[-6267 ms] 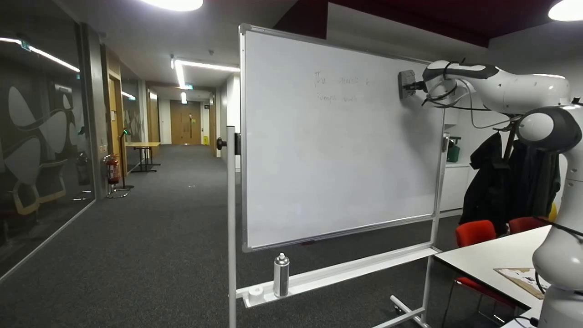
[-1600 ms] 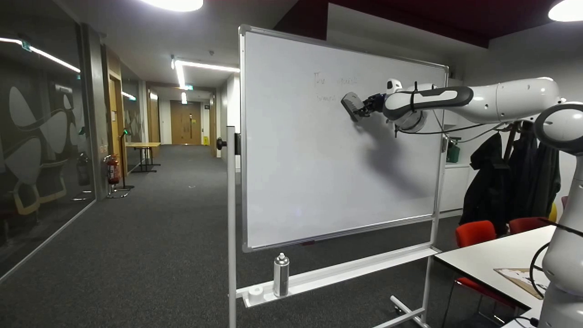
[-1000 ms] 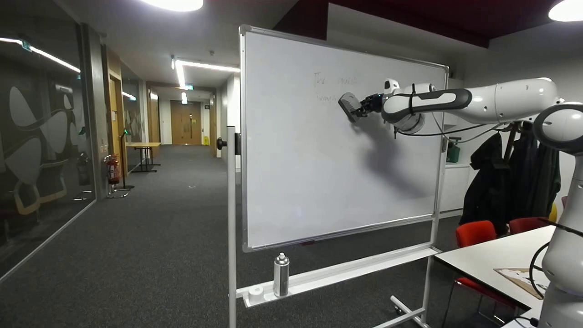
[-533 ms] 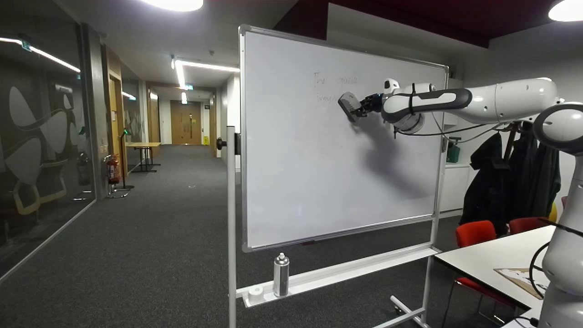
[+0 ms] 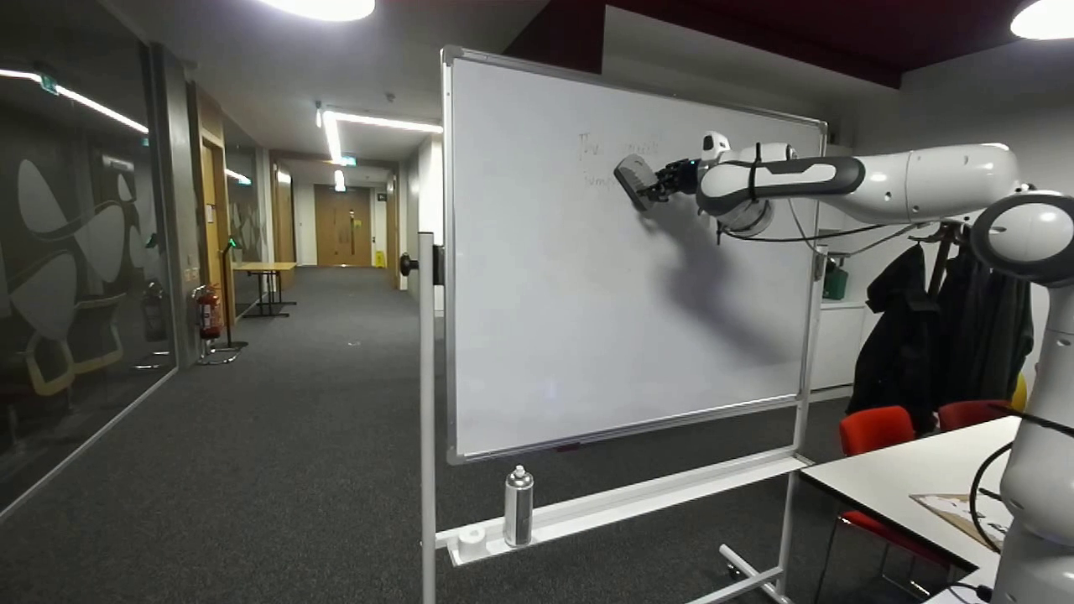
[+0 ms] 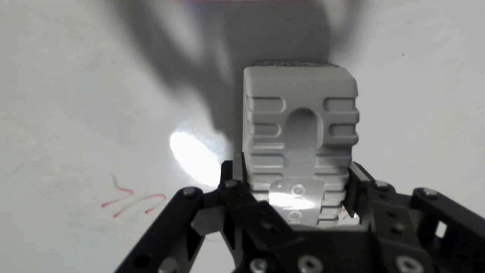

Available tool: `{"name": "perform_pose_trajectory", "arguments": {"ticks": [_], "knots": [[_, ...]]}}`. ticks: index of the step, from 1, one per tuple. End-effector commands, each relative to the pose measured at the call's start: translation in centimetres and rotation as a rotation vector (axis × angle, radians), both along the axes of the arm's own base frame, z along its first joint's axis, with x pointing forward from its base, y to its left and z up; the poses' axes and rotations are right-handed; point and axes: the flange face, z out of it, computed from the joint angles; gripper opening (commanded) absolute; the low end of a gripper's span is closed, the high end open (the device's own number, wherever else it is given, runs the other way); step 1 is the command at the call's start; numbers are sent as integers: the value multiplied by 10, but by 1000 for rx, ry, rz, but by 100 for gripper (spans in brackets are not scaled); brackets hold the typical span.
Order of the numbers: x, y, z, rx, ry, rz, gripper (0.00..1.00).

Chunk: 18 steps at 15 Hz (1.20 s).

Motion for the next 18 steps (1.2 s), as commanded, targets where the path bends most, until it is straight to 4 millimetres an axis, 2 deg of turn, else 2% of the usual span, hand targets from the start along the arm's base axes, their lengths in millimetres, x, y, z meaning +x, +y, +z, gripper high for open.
{"name": "perform_pose_trajectory", "arguments": {"ticks": [1, 7, 13, 15, 18], "knots": [[11, -8, 35, 10, -75, -8, 35], [16, -40, 66, 56, -139, -55, 35], [11, -58, 94, 97, -200, -83, 35], [15, -58, 96, 99, -210, -84, 35], [29, -39, 79, 69, -190, -58, 35]]}}
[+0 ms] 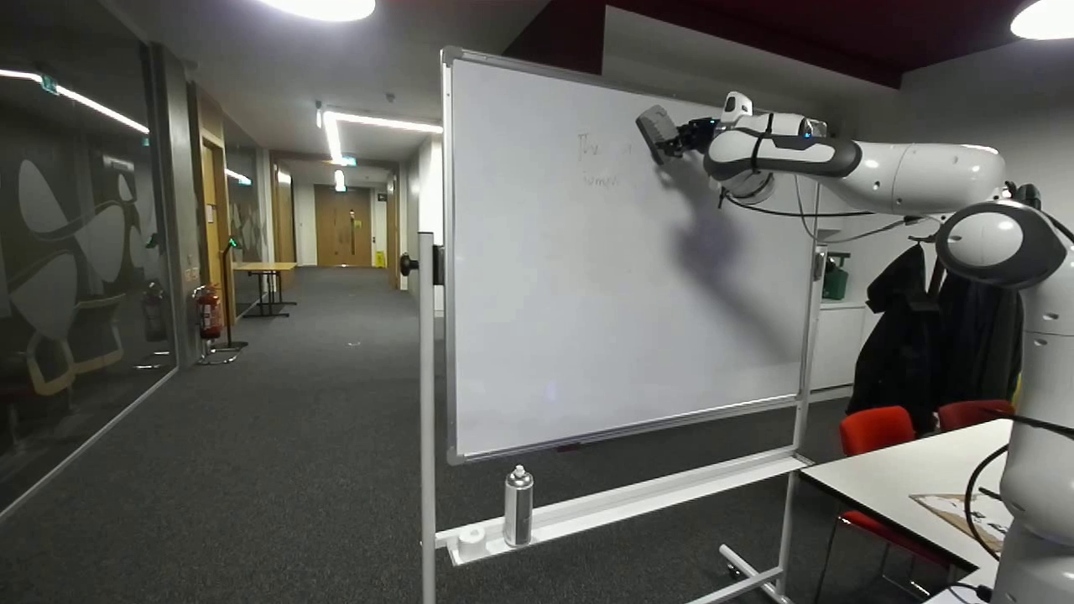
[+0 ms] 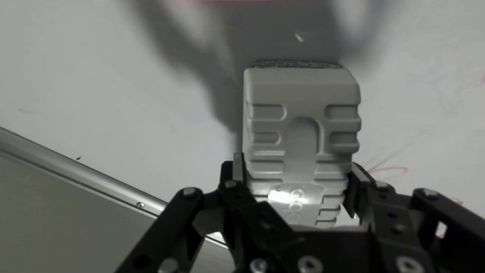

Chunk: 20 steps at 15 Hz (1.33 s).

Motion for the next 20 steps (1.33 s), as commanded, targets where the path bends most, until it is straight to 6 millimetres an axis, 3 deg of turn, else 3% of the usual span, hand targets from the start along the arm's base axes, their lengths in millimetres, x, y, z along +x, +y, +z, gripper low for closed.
{"name": "perform_pose_trajectory", "arguments": {"ticks": [1, 10, 13, 17, 20], "knots": [[26, 18, -16, -31, 5, 20, 35], [32, 118, -88, -184, 112, 167, 35], [32, 143, -103, -214, 131, 209, 35], [32, 153, -99, -230, 117, 224, 35], [25, 146, -70, -218, 67, 211, 35]]}}
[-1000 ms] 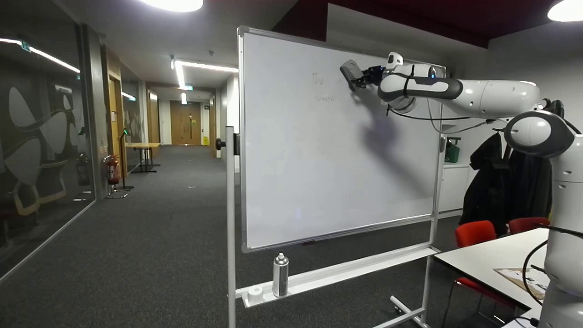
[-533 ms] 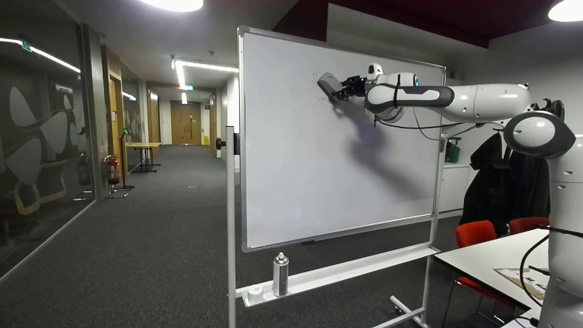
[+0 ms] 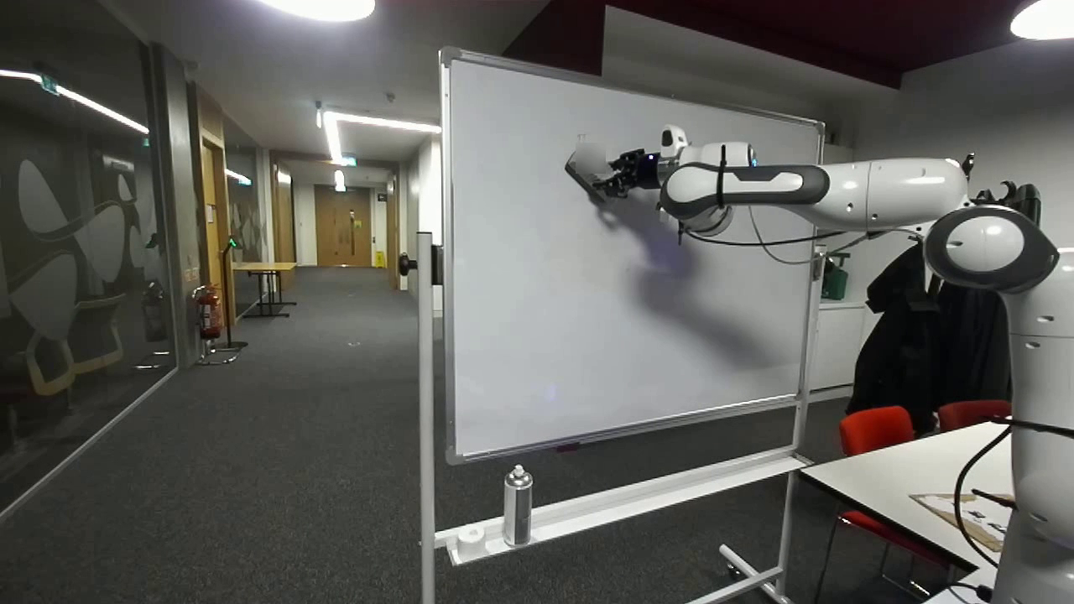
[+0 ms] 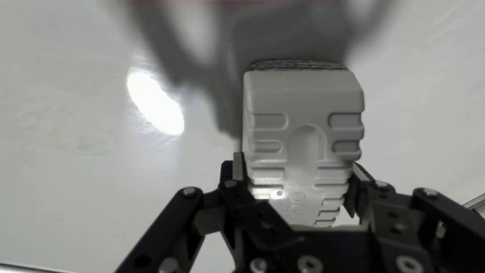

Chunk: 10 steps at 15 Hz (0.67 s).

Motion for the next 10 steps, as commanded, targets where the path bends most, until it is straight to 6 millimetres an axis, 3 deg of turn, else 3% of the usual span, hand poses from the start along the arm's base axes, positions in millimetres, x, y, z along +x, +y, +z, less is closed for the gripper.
{"name": "perform_pose_trajectory", "arguments": {"ticks": [1, 6, 10], "knots": [[8, -7, 26, 0, -54, -11, 35], [-9, -24, 77, 57, -142, -28, 35], [-4, -42, 94, 80, -183, -57, 35]]}}
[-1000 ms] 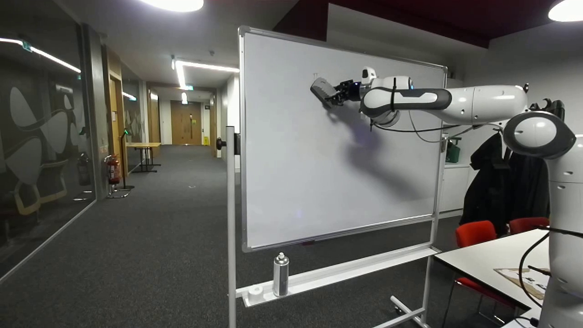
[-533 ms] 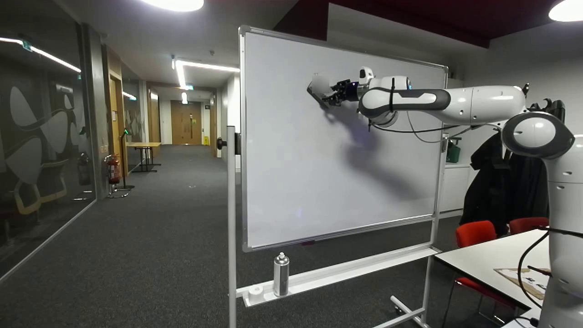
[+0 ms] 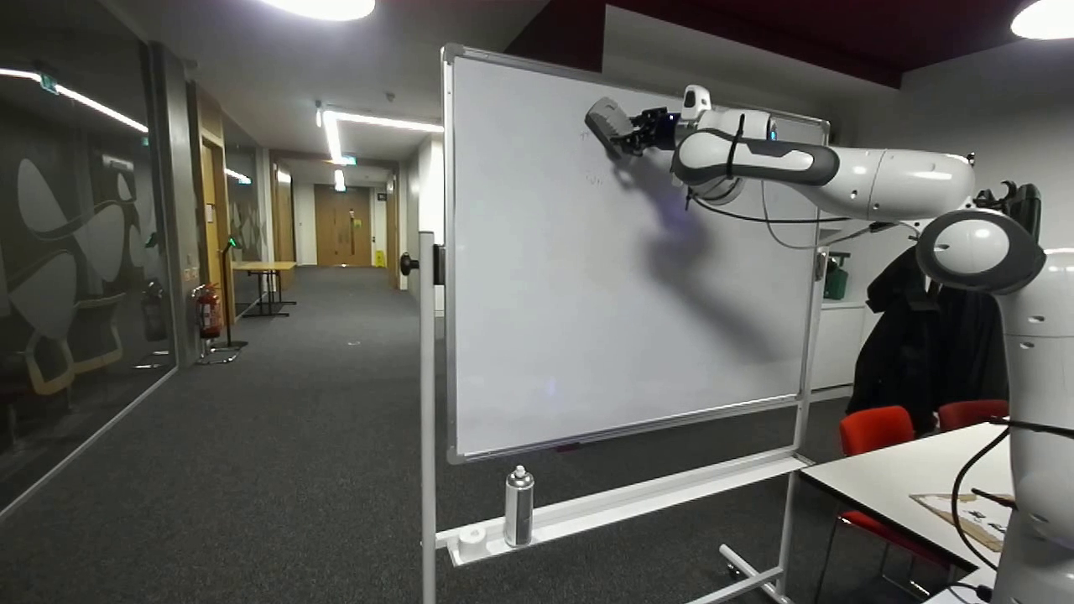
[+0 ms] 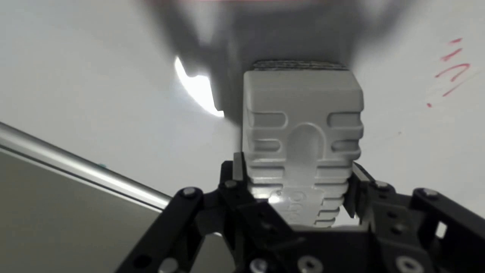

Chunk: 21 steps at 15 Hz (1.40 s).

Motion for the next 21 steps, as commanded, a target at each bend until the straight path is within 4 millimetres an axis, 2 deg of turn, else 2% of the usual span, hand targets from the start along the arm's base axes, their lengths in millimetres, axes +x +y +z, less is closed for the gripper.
{"name": "perform_pose_trajectory", "arguments": {"ticks": [1, 4, 8, 13, 18, 20, 21], "knots": [[12, -8, 13, 17, -31, -15, 35], [25, 0, -5, -8, -10, -15, 35], [38, 19, -43, -90, 36, -9, 35], [40, 41, -80, -161, 90, 15, 35], [35, 51, -95, -176, 116, 37, 35], [31, 48, -91, -140, 99, 34, 35], [29, 39, -87, -98, 81, 19, 35]]}}
